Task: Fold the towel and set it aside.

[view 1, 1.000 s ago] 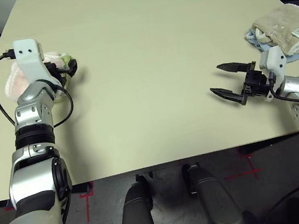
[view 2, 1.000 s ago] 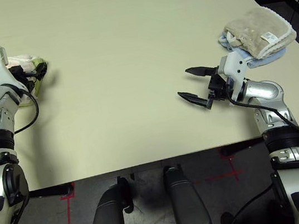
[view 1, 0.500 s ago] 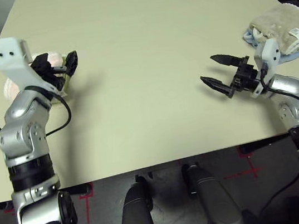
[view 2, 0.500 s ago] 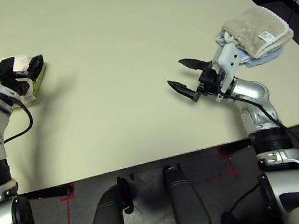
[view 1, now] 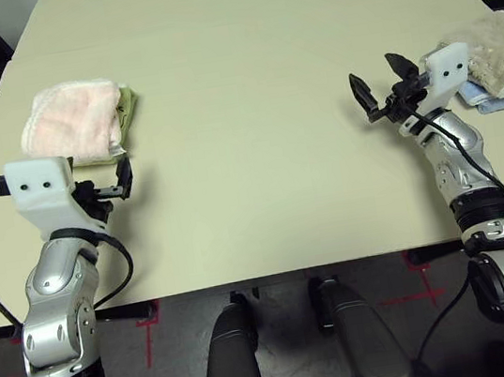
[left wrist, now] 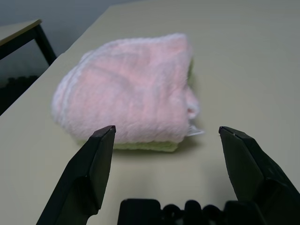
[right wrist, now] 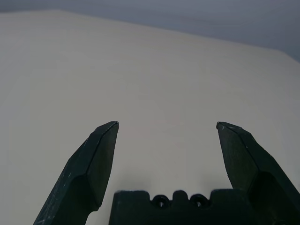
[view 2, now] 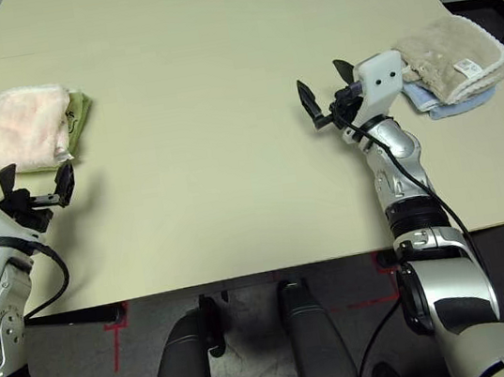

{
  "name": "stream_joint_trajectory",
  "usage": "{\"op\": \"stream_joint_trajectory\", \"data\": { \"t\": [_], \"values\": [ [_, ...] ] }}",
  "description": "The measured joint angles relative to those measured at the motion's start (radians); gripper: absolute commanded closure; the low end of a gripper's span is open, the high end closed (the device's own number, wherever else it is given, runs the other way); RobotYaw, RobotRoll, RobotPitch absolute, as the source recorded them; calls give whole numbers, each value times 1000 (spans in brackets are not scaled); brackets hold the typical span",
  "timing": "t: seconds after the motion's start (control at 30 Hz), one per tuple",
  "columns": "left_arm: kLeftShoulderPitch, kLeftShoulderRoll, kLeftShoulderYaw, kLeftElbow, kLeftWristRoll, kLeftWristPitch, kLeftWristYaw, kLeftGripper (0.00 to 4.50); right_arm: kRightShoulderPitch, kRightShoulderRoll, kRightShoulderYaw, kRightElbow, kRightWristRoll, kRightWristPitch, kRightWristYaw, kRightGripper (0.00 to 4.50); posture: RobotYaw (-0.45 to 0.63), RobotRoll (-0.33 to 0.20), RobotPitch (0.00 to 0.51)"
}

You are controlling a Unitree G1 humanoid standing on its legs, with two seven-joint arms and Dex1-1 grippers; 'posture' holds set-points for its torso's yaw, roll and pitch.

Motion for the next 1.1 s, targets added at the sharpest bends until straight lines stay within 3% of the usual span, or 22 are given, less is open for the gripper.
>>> {"op": "stream_joint_trajectory", "data": {
  "t": [0.43,1.1],
  "values": [
    [28,-73,28,-2,-14,-2,58,27,69,-23,-54,-5,12,-8,-93,0,-133,0,234],
    [-24,-78,50,8,-62,5,71,27,83,12,-87,-27,78,14,-98,0,-133,0,203]
  ]
}}
